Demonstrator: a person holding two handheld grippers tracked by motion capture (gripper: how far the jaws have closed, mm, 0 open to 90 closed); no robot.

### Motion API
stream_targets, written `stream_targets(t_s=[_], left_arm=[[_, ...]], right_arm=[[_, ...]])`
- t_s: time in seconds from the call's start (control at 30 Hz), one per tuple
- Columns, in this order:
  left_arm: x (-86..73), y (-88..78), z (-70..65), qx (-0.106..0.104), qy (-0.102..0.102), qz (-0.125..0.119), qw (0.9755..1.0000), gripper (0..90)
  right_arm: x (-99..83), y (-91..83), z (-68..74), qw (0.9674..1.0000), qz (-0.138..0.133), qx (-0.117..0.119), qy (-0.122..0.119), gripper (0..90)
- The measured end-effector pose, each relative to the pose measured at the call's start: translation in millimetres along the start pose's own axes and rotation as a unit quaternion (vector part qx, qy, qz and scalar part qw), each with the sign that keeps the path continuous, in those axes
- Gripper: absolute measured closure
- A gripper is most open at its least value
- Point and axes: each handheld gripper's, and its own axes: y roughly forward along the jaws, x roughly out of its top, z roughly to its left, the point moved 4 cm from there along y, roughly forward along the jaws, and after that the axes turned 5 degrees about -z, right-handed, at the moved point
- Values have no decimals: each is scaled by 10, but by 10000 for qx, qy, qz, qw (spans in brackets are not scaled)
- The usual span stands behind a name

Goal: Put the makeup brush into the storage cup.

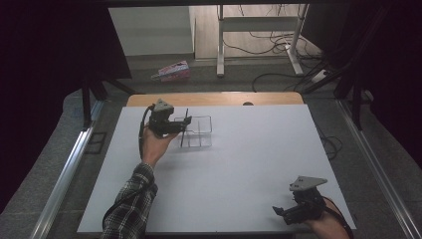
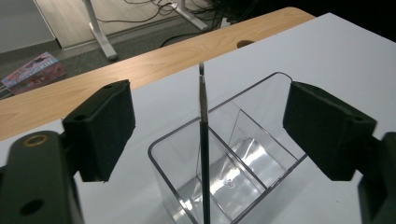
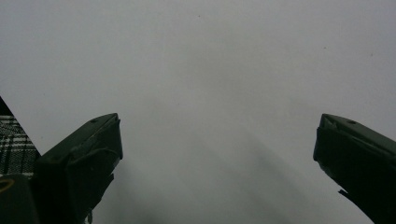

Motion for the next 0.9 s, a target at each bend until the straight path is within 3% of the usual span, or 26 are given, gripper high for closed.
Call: stream_targets(t_s=[0.17, 0.3, 0.9], left_arm=[[-3, -20, -5, -96, 15, 124, 9999, 61], [-4, -35, -13, -171, 27, 211, 9996, 35], [-82, -142, -19, -180, 323, 467, 9982, 20]], right_arm=[[1, -1, 0, 10000, -3, -5, 0, 12], [0, -1, -2, 10000, -2, -9, 3, 12], [-1, -4, -4, 10000, -14, -12, 31, 12]])
